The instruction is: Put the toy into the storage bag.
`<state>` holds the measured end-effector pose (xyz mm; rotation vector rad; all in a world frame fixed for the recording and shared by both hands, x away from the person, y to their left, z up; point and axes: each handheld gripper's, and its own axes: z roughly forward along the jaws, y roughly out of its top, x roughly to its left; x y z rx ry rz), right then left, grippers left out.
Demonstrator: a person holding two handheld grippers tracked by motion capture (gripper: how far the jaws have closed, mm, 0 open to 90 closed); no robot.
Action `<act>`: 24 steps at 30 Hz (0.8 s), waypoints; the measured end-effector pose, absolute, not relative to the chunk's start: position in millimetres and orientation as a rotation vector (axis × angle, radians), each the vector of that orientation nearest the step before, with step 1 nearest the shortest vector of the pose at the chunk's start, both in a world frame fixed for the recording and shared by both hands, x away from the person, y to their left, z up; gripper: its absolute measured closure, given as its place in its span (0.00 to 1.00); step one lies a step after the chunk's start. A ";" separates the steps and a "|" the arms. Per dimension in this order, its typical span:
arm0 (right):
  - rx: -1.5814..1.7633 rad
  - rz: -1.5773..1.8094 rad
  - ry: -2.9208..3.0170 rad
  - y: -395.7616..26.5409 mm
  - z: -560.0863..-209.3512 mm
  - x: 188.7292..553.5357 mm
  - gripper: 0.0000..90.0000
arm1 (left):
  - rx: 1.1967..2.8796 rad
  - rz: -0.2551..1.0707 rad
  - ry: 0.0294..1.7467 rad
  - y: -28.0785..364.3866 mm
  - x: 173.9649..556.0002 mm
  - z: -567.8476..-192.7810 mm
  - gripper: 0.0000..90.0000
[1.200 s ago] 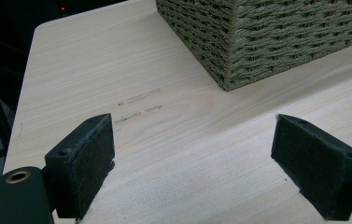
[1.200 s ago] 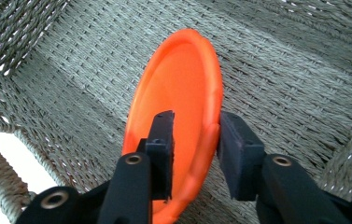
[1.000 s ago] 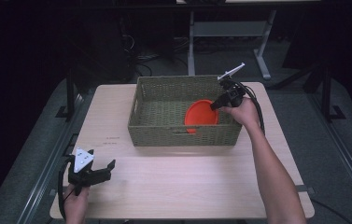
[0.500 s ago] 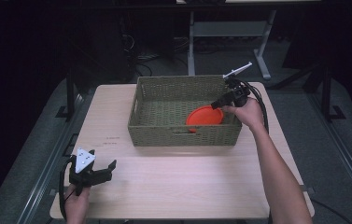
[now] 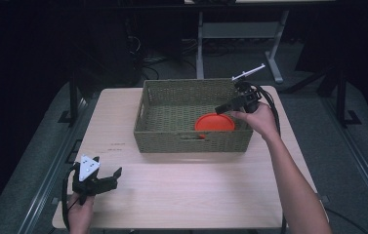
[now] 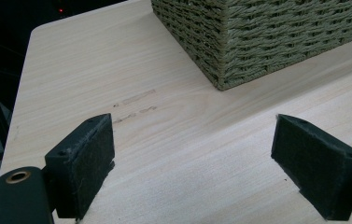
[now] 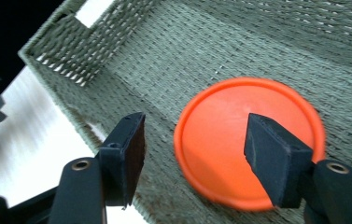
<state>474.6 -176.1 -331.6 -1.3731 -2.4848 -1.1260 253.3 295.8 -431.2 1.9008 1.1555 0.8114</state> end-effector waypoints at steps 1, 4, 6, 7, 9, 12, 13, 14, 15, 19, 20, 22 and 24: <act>-1.373 -1.126 -2.485 -176.1 -331.6 474.6 0.41 | 1.901 0.811 1.155 295.8 253.3 -431.2 0.14; -1.365 -1.155 -2.470 -179.4 -330.3 471.0 0.39 | 1.902 0.812 1.158 296.2 253.1 -431.0 0.14; -1.358 -1.179 -2.464 -182.6 -329.6 467.3 0.38 | 1.901 0.813 1.157 296.1 253.0 -431.1 0.14; -1.358 -1.179 -2.464 -182.6 -329.6 467.3 0.38 | 1.900 0.813 1.157 296.0 253.0 -431.1 0.14; -1.360 -1.187 -2.449 -184.6 -328.6 464.7 0.37 | 1.902 0.813 1.158 296.2 253.0 -430.9 0.14; -1.345 -1.214 -2.439 -186.8 -327.9 461.7 0.36 | 1.903 0.817 1.154 296.0 252.8 -430.7 0.14; -1.342 -1.222 -2.425 -188.1 -326.9 459.0 0.36 | 1.903 0.817 1.155 296.1 252.8 -430.7 0.14; -1.342 -1.222 -2.425 -188.1 -326.9 459.0 0.36 | 1.903 0.817 1.155 296.1 252.8 -430.7 0.14; -1.336 -1.233 -2.430 -189.3 -326.0 455.9 0.36 | 1.902 0.818 1.156 296.3 252.6 -430.5 0.14; -1.325 -1.244 -2.422 -190.2 -325.2 451.5 0.36 | 1.902 0.819 1.156 296.5 252.6 -430.4 0.14; -1.314 -1.247 -2.423 -190.4 -324.7 448.5 0.35 | 1.902 0.818 1.156 296.5 252.6 -430.4 0.14; -1.313 -1.247 -2.422 -189.9 -324.6 447.5 0.35 | 1.903 0.817 1.155 296.4 252.5 -430.5 0.14; -1.299 -1.248 -2.429 -188.8 -323.8 443.3 0.35 | 1.902 0.817 1.155 296.1 252.6 -430.5 0.14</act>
